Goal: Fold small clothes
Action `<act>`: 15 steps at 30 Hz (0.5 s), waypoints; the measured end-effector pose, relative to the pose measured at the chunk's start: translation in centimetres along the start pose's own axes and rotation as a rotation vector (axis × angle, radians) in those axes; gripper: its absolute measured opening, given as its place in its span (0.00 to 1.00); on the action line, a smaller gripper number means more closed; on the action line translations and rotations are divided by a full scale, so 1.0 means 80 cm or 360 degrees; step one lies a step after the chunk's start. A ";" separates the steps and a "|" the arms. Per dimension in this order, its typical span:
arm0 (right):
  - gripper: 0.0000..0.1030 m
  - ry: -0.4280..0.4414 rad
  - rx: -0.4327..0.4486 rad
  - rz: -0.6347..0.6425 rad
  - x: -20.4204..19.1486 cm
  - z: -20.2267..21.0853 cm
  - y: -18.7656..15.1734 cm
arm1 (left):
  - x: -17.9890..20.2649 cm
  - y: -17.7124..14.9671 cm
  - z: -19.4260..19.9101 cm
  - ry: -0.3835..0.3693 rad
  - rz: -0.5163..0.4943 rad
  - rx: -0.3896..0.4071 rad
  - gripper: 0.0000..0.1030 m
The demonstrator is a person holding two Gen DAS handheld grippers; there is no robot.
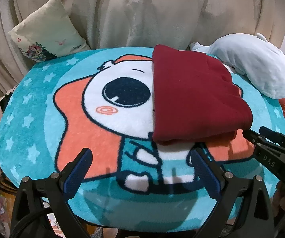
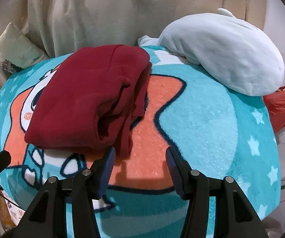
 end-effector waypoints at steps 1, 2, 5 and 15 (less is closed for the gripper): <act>0.55 -0.0001 0.0001 0.0000 0.000 0.000 0.000 | 0.001 0.001 -0.001 0.0000 -0.0003 -0.0002 0.96; 0.55 -0.0001 0.0002 -0.0003 0.001 -0.001 0.001 | 0.002 0.001 -0.003 0.0000 -0.0006 -0.0006 0.96; 0.55 -0.0003 0.0003 -0.0020 0.004 -0.002 0.002 | 0.004 0.002 -0.006 0.0000 -0.0010 -0.0020 0.96; 0.56 0.0004 -0.0014 -0.0031 0.010 -0.010 0.004 | 0.012 0.003 -0.013 -0.0005 -0.0026 -0.0046 0.96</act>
Point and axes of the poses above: each gripper's, at about its wrist camera, not at the fingertips, and z roughly against the way its jaws point, x to its right, y to its top, the point moved 7 cm from there along -z, roughly the way its jaws point, and after that the axes turned 8 degrees about y, right-handed, at the moved point
